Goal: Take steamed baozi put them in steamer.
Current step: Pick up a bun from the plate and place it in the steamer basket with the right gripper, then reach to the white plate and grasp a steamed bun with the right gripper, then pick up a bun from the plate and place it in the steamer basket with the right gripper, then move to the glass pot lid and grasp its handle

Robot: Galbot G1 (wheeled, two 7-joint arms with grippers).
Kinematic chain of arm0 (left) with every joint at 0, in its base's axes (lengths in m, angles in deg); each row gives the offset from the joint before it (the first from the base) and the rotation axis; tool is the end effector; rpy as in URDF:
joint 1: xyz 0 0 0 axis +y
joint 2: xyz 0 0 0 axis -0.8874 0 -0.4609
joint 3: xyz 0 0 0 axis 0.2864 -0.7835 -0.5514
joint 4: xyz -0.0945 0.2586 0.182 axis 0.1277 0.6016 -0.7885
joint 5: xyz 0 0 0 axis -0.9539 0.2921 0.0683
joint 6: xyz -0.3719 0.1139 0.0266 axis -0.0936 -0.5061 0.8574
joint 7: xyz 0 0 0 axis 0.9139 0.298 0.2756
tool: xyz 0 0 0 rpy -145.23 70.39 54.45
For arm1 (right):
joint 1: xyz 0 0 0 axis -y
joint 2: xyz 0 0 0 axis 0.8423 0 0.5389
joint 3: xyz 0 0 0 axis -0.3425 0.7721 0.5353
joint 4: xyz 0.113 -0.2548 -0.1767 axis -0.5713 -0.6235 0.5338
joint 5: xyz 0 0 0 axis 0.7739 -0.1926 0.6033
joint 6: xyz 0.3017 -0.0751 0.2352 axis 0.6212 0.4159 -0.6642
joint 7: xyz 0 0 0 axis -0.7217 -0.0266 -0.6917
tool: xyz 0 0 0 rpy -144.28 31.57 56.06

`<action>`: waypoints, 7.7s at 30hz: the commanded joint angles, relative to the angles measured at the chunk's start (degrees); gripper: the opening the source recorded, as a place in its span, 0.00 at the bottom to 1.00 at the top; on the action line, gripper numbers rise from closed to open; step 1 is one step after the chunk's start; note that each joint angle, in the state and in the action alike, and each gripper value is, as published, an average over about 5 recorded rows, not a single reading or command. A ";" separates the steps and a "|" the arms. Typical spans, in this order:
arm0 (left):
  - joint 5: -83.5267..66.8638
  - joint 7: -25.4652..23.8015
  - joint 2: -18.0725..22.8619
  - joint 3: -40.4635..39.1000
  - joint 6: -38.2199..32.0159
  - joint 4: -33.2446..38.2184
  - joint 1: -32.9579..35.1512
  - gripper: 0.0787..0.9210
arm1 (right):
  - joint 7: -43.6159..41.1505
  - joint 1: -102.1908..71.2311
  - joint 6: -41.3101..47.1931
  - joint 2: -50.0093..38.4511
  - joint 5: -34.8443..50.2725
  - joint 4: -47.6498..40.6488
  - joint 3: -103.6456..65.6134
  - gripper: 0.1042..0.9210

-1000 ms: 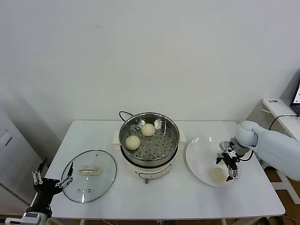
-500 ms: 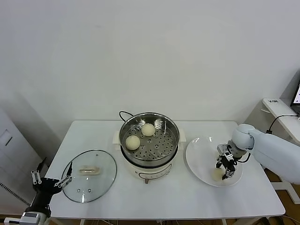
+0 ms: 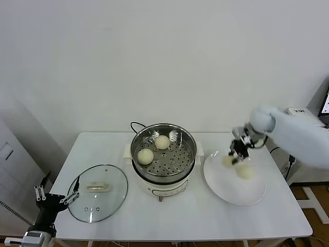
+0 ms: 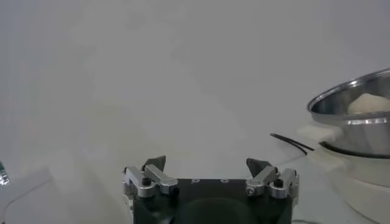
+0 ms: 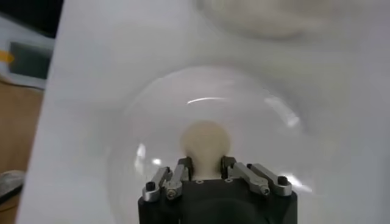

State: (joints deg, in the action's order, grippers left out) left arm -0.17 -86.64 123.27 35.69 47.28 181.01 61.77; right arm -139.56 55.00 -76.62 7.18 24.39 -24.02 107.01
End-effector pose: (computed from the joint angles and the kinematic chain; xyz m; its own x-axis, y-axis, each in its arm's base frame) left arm 0.1918 0.1271 -0.2555 -0.9992 -0.0411 -0.0021 -0.0386 0.9178 0.3951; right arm 0.6087 -0.1113 -0.0601 -0.1707 -0.1914 0.9666 -0.9425 -0.2543 -0.2168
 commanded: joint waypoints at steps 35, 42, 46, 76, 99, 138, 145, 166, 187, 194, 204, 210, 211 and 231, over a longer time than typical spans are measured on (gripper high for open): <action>-1.06 -0.07 0.68 0.04 -0.23 0.17 -0.65 0.88 | -0.96 -5.01 -36.21 19.60 -28.00 21.68 -1.23 0.46; -0.92 -0.07 0.56 -0.49 -0.22 -0.23 -0.93 0.88 | -0.27 -4.73 -37.15 19.84 -29.12 20.36 -2.91 0.73; -0.90 -0.08 0.40 -0.62 -0.24 -0.41 -1.04 0.88 | -1.04 -2.01 -36.09 18.47 -26.31 19.31 -3.75 0.84; -0.54 1.63 0.37 -1.70 0.10 0.16 -1.28 0.88 | 0.33 -18.22 0.28 -5.15 -17.26 -11.38 -14.43 0.88; 1.33 1.49 1.27 -2.00 0.11 0.37 0.01 0.88 | 3.48 -29.20 -1.12 0.47 -20.80 -17.81 -26.00 0.87; 1.31 1.16 1.80 -2.26 0.16 1.95 -0.47 0.88 | 3.26 20.80 17.49 12.19 29.83 5.76 12.81 0.23; 0.65 1.11 1.74 -2.06 0.03 1.89 -0.51 0.88 | 9.34 15.00 22.49 12.45 24.97 18.15 16.27 0.23; -0.66 0.90 0.87 -1.58 -0.69 1.21 -0.10 0.88 | 16.57 0.54 18.31 14.51 8.26 9.42 10.81 0.32; -0.58 0.77 1.27 -1.72 -0.67 1.48 -0.06 0.88 | 17.19 4.33 19.24 10.15 24.55 10.29 3.75 0.87; -0.39 0.79 0.99 -2.24 -0.51 1.71 -0.27 0.88 | 38.55 -5.72 14.07 1.99 44.16 8.21 -15.20 0.88; 0.78 1.18 0.68 -3.77 -0.28 1.63 -1.29 0.88 | 74.97 -47.15 1.62 -8.35 47.19 17.30 -57.52 0.88; 1.65 1.27 0.19 -4.27 -0.24 2.03 -0.99 0.88 | 77.82 -78.36 -1.72 -2.89 42.76 23.36 -86.59 0.88; 1.82 1.28 0.08 -4.32 -0.28 2.02 -0.91 0.88 | 77.38 -82.92 -1.98 -1.68 42.13 25.12 -90.39 0.88; 23.88 3.13 -0.45 -2.11 -18.15 -7.82 0.50 0.88 | 67.94 -133.70 -6.49 25.97 23.50 56.26 -110.54 0.88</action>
State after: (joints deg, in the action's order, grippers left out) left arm 9.15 -85.12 124.00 32.29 41.15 179.33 61.75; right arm -71.66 -54.93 -81.04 21.67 54.37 19.26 8.13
